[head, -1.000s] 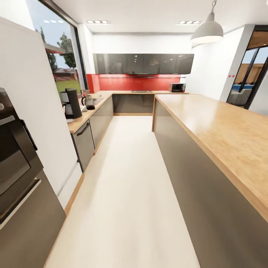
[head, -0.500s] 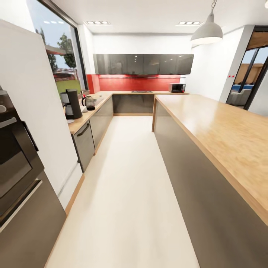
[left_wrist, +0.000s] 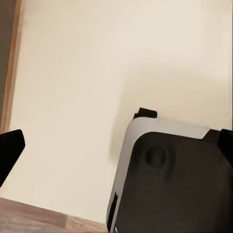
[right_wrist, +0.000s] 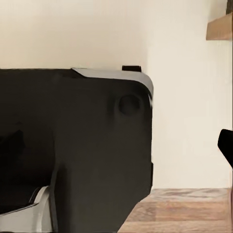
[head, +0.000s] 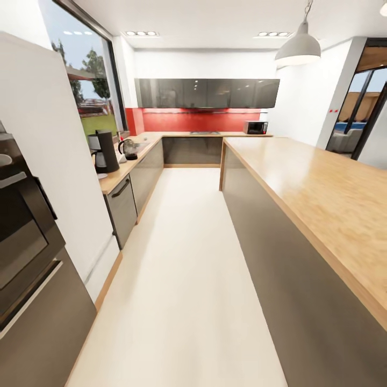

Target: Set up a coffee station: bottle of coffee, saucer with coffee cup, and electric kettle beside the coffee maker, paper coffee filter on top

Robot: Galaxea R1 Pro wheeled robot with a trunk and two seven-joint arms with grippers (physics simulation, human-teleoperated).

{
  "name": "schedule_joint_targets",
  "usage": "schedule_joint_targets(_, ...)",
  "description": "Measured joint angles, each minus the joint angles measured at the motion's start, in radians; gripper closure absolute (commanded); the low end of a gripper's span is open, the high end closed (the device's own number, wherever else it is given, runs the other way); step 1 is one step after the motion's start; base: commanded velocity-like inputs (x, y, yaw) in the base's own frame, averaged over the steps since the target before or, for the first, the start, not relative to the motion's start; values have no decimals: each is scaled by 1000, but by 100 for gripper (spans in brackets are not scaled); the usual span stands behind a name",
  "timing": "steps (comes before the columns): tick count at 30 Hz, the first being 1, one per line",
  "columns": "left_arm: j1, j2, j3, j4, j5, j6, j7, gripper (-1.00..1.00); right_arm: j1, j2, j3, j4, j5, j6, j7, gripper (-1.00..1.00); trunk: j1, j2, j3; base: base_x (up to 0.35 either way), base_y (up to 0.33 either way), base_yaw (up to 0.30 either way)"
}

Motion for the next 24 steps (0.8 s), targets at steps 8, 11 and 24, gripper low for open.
schedule_joint_targets(8,-149,-11,1,-39,1,-4,-2,-100,-2,-24,-1,-215,1,-47,0,-100,-31,56,25,0,0,0)
schedule_joint_targets(11,-185,-14,3,-63,1,-3,-8,-100,-3,-25,-1,-285,0,-77,0,-100,-42,77,35,0,0,0)
schedule_joint_targets(24,-187,-2,3,-69,-4,-63,-11,-100,-16,-32,-4,-297,0,-191,1,-100,-50,92,41,0,0,0)
